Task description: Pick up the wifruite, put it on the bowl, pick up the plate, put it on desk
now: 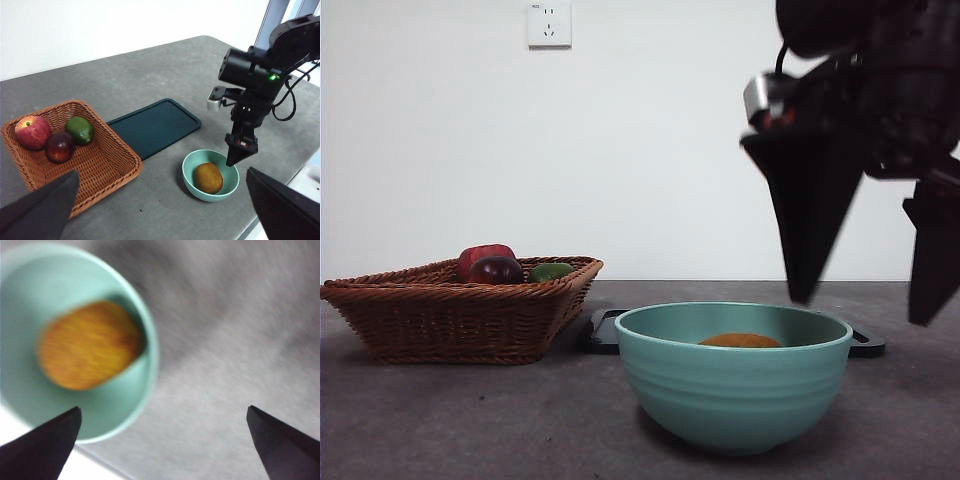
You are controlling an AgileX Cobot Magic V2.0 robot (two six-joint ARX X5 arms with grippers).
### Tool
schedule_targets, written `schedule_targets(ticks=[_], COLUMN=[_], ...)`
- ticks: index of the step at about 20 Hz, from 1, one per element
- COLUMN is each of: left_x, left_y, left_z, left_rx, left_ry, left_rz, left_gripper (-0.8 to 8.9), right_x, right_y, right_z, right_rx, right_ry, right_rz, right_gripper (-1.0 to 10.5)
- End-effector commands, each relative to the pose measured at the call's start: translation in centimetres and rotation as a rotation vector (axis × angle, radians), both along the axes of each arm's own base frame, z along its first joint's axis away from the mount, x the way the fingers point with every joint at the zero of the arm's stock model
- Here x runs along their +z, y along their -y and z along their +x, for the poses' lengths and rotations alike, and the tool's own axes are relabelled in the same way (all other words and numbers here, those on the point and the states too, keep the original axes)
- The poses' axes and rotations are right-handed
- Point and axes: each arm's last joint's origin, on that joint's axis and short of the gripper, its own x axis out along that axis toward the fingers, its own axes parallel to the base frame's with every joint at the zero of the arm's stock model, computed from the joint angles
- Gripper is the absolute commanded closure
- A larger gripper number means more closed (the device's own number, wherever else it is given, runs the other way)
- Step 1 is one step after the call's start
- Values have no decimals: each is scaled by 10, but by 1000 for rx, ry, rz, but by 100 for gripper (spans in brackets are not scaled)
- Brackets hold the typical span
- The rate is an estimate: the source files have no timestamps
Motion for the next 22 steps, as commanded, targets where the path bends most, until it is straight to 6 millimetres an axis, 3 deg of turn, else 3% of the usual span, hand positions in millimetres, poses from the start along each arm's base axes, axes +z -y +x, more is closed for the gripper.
schedule_targets(ticks=[1, 8, 19, 22], left_x=[5, 5, 5, 5], left_y=[-1, -1, -1, -1], left_z=[-1, -1, -1, -1], left_rx=[-2, -2, -2, -2], left_ry=[11, 11, 11, 11], left_rz=[-29, -29, -29, -29], left_gripper=[215, 215, 215, 215], right_x=[-5, -26, -27, -27], right_y=[-7, -15, -21, -22], right_z=[3, 12, 19, 20], right_rx=[6, 6, -65, -70], right_ry=[-13, -38, 8, 17], right_rz=[-32, -91, -43, -35], right_gripper=[388, 491, 934, 938])
